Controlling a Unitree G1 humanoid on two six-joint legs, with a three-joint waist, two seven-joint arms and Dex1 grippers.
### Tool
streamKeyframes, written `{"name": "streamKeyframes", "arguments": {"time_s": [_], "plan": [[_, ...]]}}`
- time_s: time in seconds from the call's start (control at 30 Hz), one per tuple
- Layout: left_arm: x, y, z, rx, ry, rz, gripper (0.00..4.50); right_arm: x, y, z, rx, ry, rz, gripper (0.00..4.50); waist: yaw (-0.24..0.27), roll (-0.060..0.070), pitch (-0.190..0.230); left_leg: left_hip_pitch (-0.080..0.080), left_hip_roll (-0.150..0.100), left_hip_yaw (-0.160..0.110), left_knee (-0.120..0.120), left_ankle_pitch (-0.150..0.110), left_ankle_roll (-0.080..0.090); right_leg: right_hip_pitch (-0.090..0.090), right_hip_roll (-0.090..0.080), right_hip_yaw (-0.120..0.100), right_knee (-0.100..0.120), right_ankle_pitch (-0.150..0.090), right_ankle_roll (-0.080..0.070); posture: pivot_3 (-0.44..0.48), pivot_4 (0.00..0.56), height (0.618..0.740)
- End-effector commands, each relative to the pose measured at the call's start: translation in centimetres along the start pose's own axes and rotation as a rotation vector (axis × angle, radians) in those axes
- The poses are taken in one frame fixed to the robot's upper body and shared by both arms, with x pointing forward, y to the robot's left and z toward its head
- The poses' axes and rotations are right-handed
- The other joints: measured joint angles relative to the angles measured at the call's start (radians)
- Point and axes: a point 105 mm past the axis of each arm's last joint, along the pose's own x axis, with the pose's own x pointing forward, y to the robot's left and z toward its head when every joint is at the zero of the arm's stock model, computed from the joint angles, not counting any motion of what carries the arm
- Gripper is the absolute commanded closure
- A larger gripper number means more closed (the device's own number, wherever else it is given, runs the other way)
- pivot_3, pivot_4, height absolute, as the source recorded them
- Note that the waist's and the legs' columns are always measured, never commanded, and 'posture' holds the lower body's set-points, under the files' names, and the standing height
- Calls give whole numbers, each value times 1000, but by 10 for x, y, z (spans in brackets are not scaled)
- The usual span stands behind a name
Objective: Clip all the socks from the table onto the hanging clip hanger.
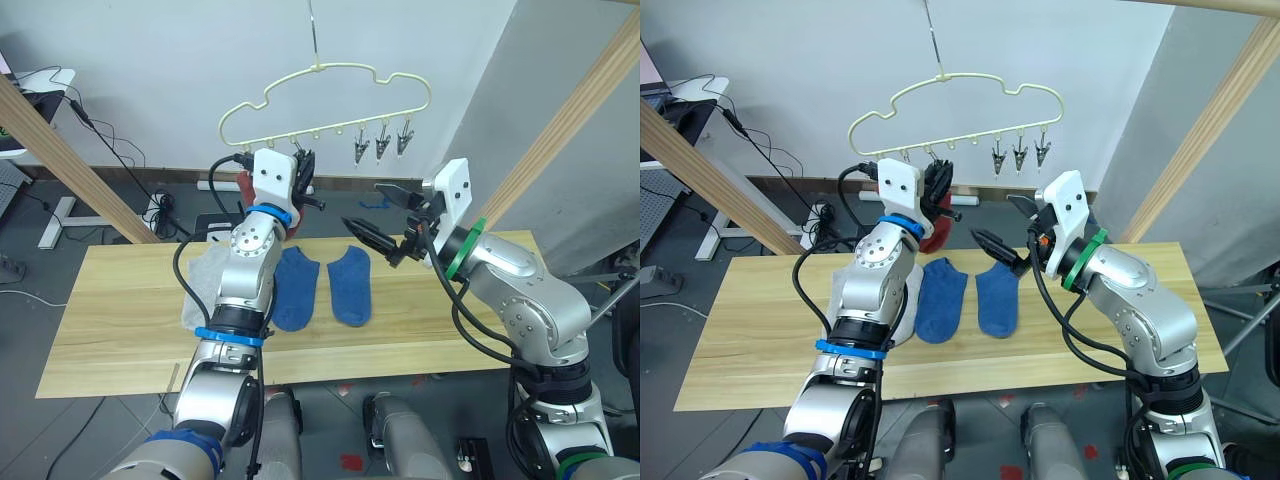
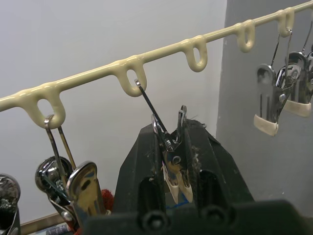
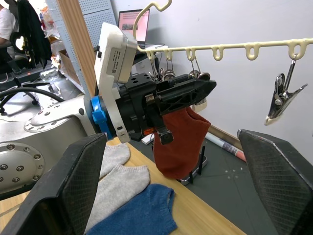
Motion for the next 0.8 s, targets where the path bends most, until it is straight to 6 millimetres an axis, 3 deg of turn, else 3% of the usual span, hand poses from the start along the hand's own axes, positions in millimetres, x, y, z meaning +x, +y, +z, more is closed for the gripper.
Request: {"name": "streamKeyframes", "arguments": {"time_s": [0.03, 0.1, 0.4, 0.77, 0.8], "plan": [[3, -1, 18, 26, -67, 2, 4195, -1, 6, 13, -38, -49, 17, 0, 0, 0, 0, 0, 0, 0, 0, 0, 0, 0, 0, 0, 0, 0, 0, -37, 275, 740], [4, -1, 19, 24, -69, 3, 4195, -1, 5, 12, -38, -48, 16, 0, 0, 0, 0, 0, 0, 0, 0, 0, 0, 0, 0, 0, 0, 0, 0, -37, 275, 740], [4, 0, 18, 27, -69, 7, 1578, -3, 5, 10, -42, -44, 11, 0, 0, 0, 0, 0, 0, 0, 0, 0, 0, 0, 0, 0, 0, 0, 0, -38, 275, 740], [4, 2, 21, 32, -80, 13, 1578, -2, 5, 12, -40, -46, 6, 0, 0, 0, 0, 0, 0, 0, 0, 0, 0, 0, 0, 0, 0, 0, 0, -40, 275, 740], [4, 1, 21, 28, -82, 8, 1755, -2, 5, 12, -39, -47, 5, 0, 0, 0, 0, 0, 0, 0, 0, 0, 0, 0, 0, 0, 0, 0, 0, -40, 275, 740]]}}
